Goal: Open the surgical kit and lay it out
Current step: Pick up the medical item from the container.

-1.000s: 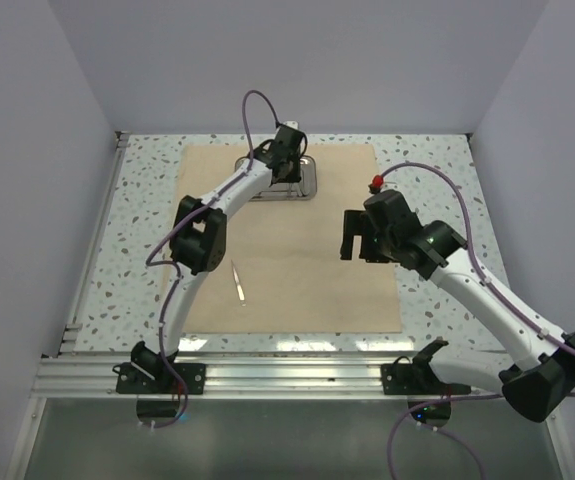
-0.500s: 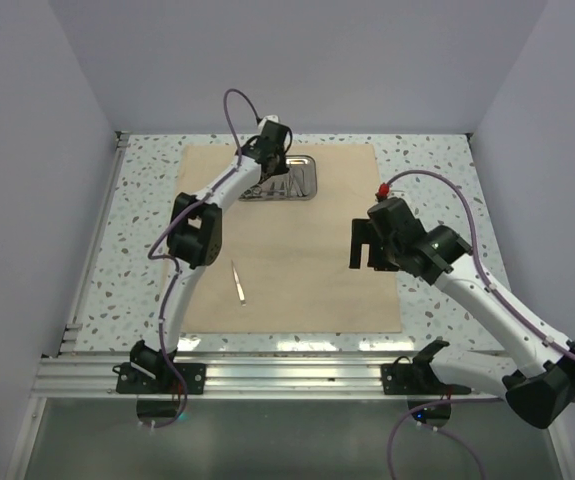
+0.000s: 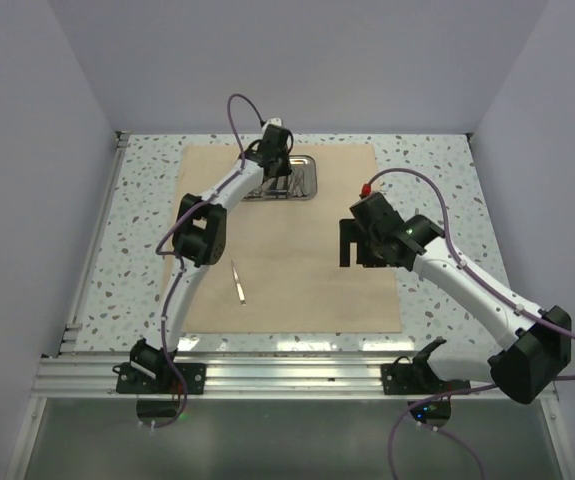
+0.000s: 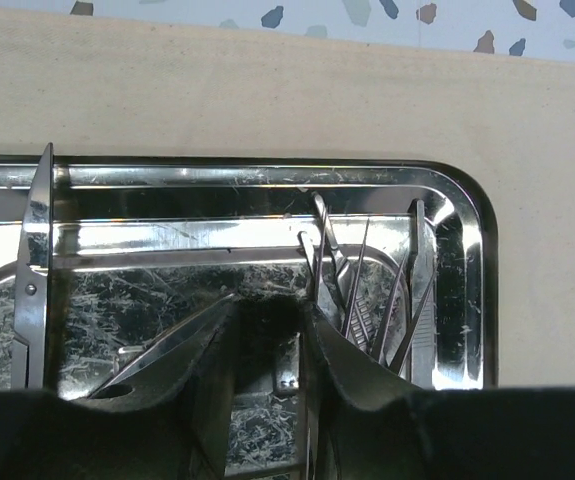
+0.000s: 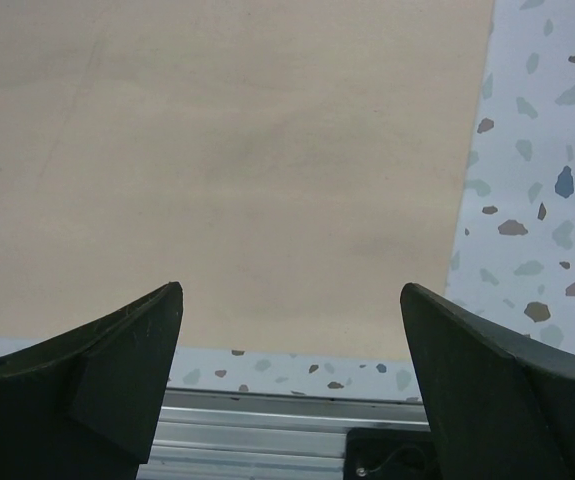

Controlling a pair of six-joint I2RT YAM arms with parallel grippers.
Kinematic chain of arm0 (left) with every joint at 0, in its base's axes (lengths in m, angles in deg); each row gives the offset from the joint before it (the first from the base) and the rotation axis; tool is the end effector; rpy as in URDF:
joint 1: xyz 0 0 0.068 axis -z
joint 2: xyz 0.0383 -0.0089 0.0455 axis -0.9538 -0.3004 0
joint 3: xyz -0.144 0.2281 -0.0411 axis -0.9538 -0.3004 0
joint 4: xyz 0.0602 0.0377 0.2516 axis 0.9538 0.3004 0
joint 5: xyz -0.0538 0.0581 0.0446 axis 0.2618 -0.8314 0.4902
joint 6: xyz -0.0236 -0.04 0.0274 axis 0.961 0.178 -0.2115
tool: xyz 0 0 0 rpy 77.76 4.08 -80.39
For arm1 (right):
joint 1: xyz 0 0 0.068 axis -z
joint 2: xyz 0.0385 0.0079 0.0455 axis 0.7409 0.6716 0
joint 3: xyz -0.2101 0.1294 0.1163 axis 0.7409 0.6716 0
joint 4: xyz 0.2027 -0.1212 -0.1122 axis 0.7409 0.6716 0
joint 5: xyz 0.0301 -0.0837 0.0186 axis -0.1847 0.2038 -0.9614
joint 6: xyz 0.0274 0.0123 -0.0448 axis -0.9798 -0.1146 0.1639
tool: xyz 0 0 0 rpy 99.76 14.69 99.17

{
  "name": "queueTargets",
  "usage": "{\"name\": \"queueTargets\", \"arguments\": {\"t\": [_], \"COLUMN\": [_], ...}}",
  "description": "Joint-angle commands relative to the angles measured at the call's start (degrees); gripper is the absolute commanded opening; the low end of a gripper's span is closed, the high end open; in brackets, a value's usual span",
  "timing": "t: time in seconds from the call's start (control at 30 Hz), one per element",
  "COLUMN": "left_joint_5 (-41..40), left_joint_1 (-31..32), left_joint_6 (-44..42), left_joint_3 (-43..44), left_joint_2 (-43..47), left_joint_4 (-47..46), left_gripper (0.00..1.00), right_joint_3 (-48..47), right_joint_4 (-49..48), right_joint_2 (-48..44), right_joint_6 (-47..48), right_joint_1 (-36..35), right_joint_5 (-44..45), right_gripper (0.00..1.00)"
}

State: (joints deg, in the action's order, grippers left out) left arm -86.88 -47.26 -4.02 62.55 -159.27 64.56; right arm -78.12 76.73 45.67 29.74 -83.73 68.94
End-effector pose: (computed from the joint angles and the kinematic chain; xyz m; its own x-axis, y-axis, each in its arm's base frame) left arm 0.5296 -0.2425 0.1598 -0.6689 -0.2315 -0.7064 -0.0527 0.9627 -0.2655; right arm 0.2018 0.1343 0.2969 -0.8388 0.0303 -0.5435 -0.0092 0.9975 0.0699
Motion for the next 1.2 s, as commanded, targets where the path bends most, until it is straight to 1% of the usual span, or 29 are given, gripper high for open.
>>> {"name": "queueTargets", "arguments": {"t": [0.0,0.07,0.23,0.37,0.7,0.93,1.17], "left_joint_5": [-0.50,-0.95,-0.86,0.46,0.90,1.16,1.25], "left_joint_1": [-0.12,-0.12,-0.12,-0.03,0.41,0.94,1.11], "left_joint_6": [-0.99,-0.64,0.50,1.55,1.91,1.99,3.75], "left_joint_3": [3.81,3.30,-1.28,0.48,-0.57,-1.89,-2.86], "left_joint_2": [-1.29,-0.94,3.19,2.93,3.37,4.33,6.97], "left_joint_4": [-2.06,-1.79,-5.83,-5.83,-5.30,-6.27,-9.43], "left_gripper": [0.35,0.34,0.33,0.33,0.32,0.32,0.31], "right_joint_3": [-3.07,-3.34,-3.16,-2.64,-0.88,0.53,1.76], "right_joint_4": [-1.97,-1.97,-2.41,-2.76,-3.56,-4.17,-4.87], "right_joint_2": [0.78,0.96,1.23,1.23,0.52,0.17,-0.09], "right_joint_6": [1.31,1.84,2.72,3.24,4.12,4.91,5.71], "right_joint_1": [0.59,0.85,1.47,1.82,2.44,3.22,3.75], "right_joint_5": [0.29,0.29,-0.06,-0.67,-1.73,-2.26,-2.79], "right_gripper": [0.94,0.94,0.94,0.94,0.94,0.94,0.94]}}
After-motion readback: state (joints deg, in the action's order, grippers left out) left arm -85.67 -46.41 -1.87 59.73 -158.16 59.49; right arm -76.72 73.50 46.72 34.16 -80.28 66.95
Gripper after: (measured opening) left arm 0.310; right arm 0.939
